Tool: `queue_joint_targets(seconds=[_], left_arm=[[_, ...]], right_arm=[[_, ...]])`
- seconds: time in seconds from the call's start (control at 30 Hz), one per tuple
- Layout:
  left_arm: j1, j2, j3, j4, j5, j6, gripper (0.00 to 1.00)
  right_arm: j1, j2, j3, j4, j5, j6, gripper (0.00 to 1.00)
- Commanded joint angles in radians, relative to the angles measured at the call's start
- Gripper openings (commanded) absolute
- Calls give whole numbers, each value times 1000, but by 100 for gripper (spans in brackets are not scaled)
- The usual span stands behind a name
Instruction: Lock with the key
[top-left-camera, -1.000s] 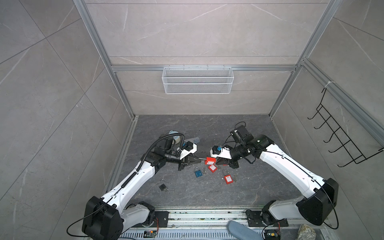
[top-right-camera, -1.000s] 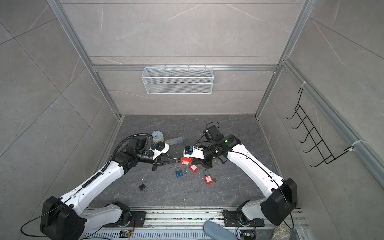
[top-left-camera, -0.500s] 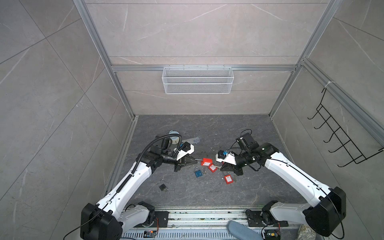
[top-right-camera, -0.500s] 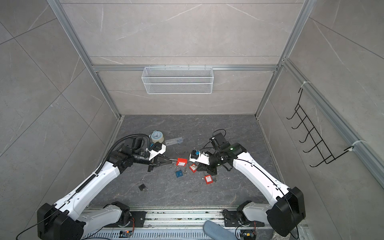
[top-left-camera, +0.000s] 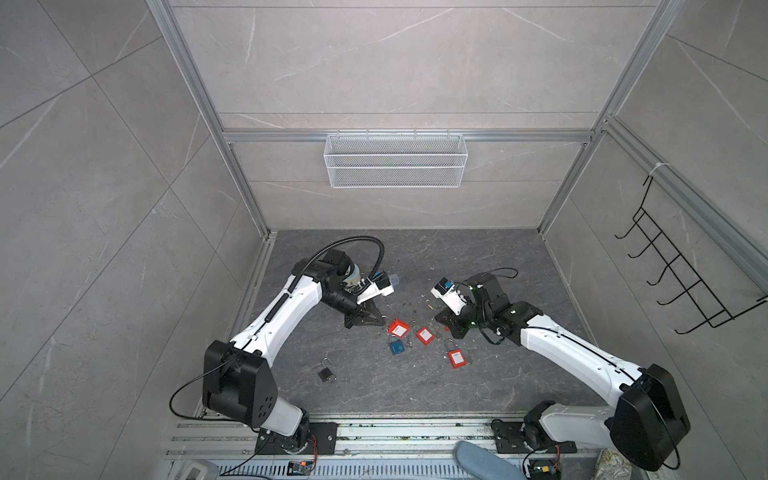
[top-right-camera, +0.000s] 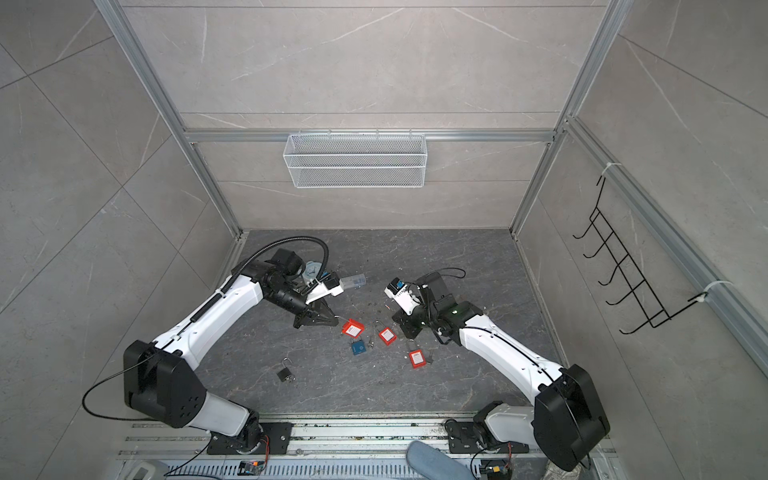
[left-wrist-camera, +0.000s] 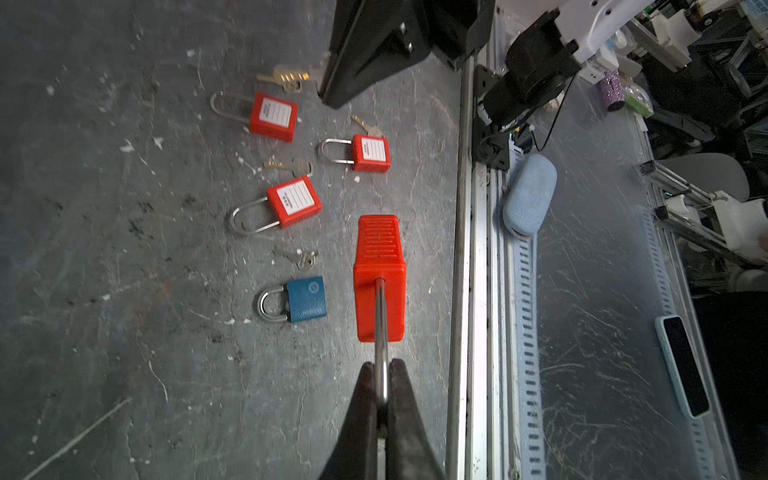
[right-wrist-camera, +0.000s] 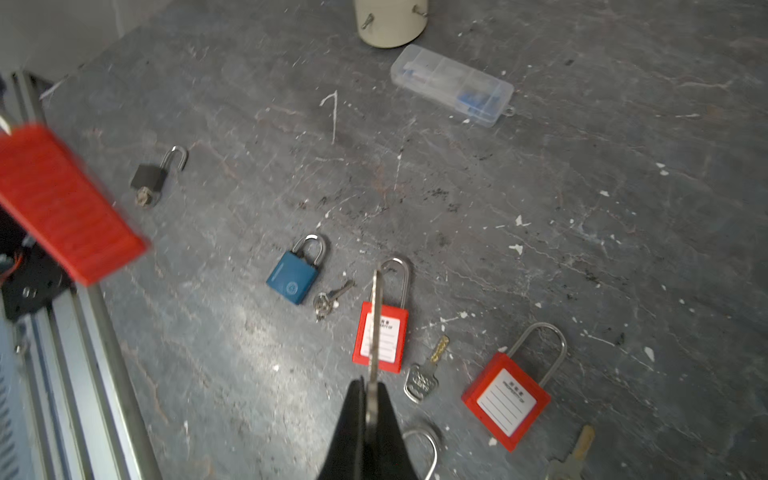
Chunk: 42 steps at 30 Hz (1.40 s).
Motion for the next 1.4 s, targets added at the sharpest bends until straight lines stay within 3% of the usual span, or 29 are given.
queue_joint_targets(seconds=[0.0, 0.67, 0.97, 1.23, 1.37], left_arm=[[5, 76, 90, -185, -69, 73, 0], [10, 416, 125, -252, -335, 69, 0], [13, 542, 203, -241, -401, 55, 0], [16, 570, 246, -182, -466, 29, 20], [48, 575, 269, -155, -417, 19, 27]], right_arm=[[39, 63, 4, 136, 111, 193, 0], [219, 241, -34, 336, 243, 465, 0], [304, 275, -52, 360, 204, 527, 0], [383, 401, 25, 372, 213, 589, 3], [391, 447, 42, 404, 200, 619, 3]])
